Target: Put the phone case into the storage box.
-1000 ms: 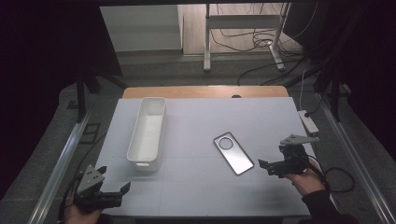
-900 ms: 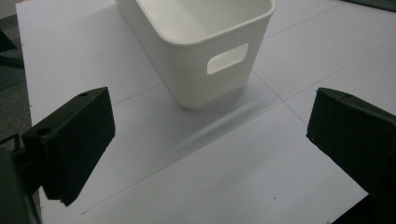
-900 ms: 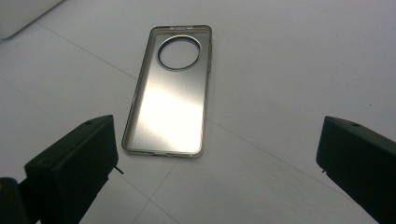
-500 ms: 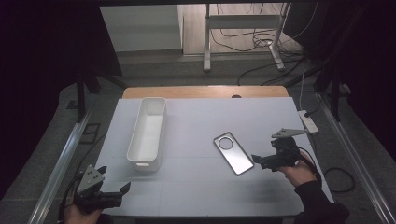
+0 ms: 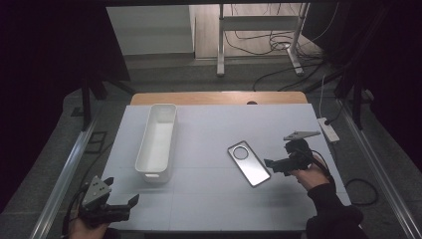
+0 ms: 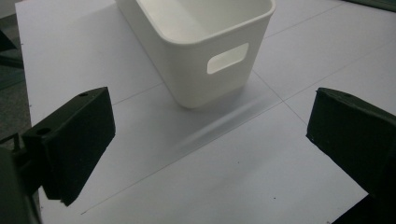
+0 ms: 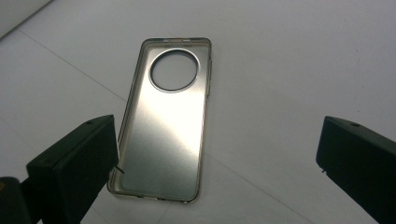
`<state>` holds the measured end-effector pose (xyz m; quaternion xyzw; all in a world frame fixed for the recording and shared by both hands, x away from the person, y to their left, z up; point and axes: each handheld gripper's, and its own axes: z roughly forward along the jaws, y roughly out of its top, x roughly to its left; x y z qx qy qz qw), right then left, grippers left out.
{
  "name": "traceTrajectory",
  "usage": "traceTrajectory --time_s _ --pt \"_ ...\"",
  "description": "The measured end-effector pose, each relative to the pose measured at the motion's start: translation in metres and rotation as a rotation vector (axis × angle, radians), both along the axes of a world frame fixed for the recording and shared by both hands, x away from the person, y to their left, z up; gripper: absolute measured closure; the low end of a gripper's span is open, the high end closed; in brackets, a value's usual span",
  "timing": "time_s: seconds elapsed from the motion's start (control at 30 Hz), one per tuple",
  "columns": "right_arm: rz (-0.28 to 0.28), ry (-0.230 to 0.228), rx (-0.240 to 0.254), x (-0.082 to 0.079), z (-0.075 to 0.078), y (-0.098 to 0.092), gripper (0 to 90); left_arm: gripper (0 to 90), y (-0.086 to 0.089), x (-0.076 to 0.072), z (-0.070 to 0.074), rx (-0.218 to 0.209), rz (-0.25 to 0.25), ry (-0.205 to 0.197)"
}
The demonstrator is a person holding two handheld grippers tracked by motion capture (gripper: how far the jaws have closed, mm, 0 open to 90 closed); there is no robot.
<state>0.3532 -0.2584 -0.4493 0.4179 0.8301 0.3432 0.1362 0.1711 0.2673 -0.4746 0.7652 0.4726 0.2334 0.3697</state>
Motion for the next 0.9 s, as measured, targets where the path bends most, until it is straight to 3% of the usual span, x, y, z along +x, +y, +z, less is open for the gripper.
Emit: traceTrajectory --time_s 0.4,0.67,0.9 --pt "0.012 0.011 -0.035 0.014 -0.004 0.009 0.0 1.8 0.000 0.000 0.000 -0.006 -0.001 0.001" --pt "0.011 0.057 -0.011 0.025 -0.007 0.017 0.0 1.8 0.001 0.000 0.000 -0.008 -0.002 0.001" --pt "0.007 0.077 -0.040 0.033 -0.011 0.023 0.0 1.8 0.001 0.001 0.000 -0.009 -0.003 0.001"
